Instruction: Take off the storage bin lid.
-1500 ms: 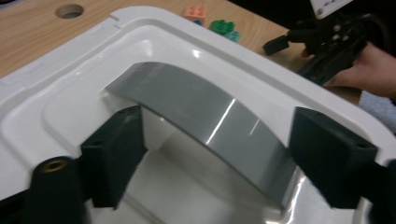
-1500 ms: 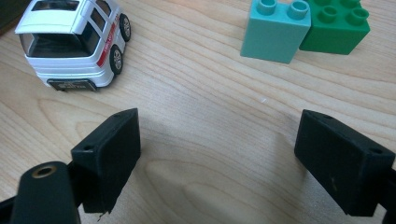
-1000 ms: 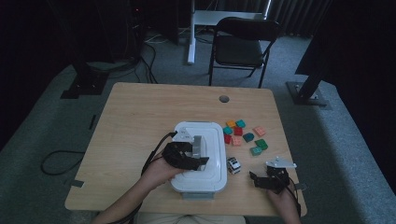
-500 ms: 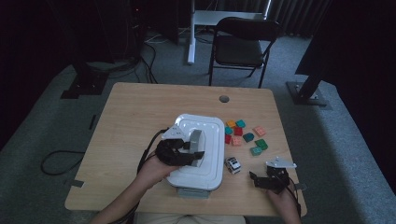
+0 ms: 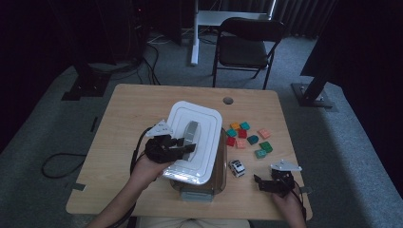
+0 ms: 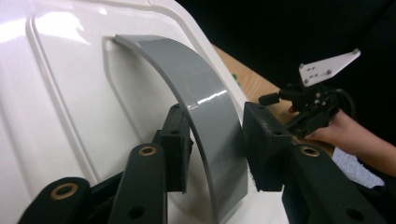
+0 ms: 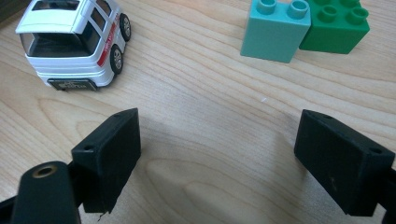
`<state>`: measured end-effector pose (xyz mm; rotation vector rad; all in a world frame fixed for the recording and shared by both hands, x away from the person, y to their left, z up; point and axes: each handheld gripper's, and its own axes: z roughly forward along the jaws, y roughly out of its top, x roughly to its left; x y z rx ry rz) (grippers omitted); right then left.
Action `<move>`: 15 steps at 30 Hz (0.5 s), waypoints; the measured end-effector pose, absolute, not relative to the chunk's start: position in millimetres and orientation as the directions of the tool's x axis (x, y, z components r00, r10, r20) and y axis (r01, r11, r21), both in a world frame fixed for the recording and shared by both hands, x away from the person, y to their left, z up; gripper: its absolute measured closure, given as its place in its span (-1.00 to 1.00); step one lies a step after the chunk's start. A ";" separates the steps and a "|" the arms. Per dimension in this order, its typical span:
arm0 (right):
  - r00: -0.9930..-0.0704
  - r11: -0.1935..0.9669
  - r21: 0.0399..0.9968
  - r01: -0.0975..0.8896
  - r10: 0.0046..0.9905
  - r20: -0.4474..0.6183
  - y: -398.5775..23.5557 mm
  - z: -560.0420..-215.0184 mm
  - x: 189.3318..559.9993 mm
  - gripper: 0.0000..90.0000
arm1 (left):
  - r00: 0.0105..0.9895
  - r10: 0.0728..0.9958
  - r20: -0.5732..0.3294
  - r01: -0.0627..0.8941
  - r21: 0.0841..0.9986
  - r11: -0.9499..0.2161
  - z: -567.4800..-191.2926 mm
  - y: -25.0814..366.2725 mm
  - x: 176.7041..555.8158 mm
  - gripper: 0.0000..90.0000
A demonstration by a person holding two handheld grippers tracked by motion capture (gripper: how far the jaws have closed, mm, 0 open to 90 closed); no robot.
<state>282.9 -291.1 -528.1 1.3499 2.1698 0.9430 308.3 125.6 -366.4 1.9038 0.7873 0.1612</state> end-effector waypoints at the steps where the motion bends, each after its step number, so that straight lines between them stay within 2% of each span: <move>1: -0.445 0.303 0.728 0.615 0.896 0.003 -291.3 -528.1 282.9 -0.68 | 0.774 0.589 -0.231 0.449 0.857 -0.254 -364.8 128.0 307.8 0.45; 15: -0.444 0.302 0.728 0.616 0.896 0.004 -291.2 -528.1 282.9 -0.68 | 0.721 0.651 -0.238 0.443 0.880 -0.170 -355.2 177.2 304.3 0.46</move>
